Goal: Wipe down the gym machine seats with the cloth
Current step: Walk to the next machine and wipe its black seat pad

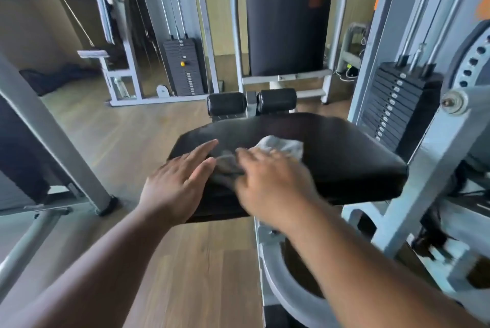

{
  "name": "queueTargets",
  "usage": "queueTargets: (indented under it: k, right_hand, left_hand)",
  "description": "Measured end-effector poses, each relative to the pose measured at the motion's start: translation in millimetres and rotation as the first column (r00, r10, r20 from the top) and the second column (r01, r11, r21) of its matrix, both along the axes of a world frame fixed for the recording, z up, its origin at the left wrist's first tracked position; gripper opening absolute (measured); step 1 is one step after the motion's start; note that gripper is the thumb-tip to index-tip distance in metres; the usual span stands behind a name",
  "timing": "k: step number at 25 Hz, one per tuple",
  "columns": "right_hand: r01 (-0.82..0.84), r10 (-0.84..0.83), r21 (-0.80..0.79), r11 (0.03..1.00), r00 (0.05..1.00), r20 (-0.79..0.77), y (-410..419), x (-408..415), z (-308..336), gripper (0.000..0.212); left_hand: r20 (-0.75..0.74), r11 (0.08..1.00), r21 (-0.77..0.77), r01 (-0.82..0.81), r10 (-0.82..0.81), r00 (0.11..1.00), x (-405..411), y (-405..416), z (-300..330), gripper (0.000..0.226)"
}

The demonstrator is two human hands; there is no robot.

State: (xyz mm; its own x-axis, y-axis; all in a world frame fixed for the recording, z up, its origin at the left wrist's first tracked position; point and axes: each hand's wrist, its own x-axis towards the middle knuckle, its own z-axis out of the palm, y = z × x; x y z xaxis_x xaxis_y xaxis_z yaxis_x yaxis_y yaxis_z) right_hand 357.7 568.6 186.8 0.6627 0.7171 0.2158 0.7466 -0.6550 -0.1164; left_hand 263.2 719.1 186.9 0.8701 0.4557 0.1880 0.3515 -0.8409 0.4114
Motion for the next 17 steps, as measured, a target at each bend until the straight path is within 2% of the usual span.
queueTargets:
  k: [3,5,6,8,9,10,11,12,14,15,17]
  right_hand:
    - [-0.202,0.195,-0.056,0.978,0.975,-0.108,30,-14,2,0.062]
    - [-0.336,0.338,0.054,0.94,0.904,-0.264,16,5,12,0.064]
    - [-0.33,0.351,0.122,0.936,0.882,-0.313,0,18,18,0.064]
    - [-0.166,0.206,0.149,0.975,0.927,-0.312,-37,50,29,0.06]
    - [-0.046,0.066,0.079,0.996,0.96,-0.271,-55,64,30,0.057]
    - [0.048,-0.048,-0.005,0.999,0.973,-0.225,-70,73,30,0.054]
    - [0.086,-0.097,-0.066,0.994,0.976,-0.196,-77,78,26,0.052]
    - [0.084,-0.099,-0.091,0.992,0.978,-0.183,-79,81,21,0.05]
    - [0.059,-0.074,-0.096,0.994,0.985,-0.159,-76,79,11,0.047]
    - [0.055,-0.068,-0.088,0.995,0.986,-0.151,-75,79,10,0.046]
    - [0.058,-0.069,-0.08,0.995,0.986,-0.149,-76,81,11,0.046]
  left_hand:
    - [0.119,0.971,-0.239,0.012,0.017,0.993,-4,1,6,0.058]
    - [0.165,0.958,-0.285,0.007,0.042,0.985,-1,1,3,0.053]
    - [0.176,0.955,-0.296,-0.001,0.055,0.983,-1,0,2,0.05]
    - [0.291,0.961,-0.275,0.025,0.058,0.955,-2,1,5,0.044]
    - [0.344,0.984,-0.179,0.012,0.051,0.938,-3,-2,9,0.037]
    - [0.33,0.999,-0.027,-0.024,0.032,0.943,1,-7,13,0.033]
    - [0.231,0.987,0.16,-0.018,-0.02,0.973,10,-14,18,0.036]
    - [0.071,0.962,0.27,0.046,-0.067,0.995,26,-23,23,0.044]
    - [-0.262,0.935,0.286,0.211,-0.135,0.955,56,-53,25,0.059]
    - [-0.336,0.928,0.272,0.254,-0.155,0.929,65,-67,21,0.063]
    - [-0.306,0.926,0.262,0.273,-0.189,0.933,64,-74,10,0.068]
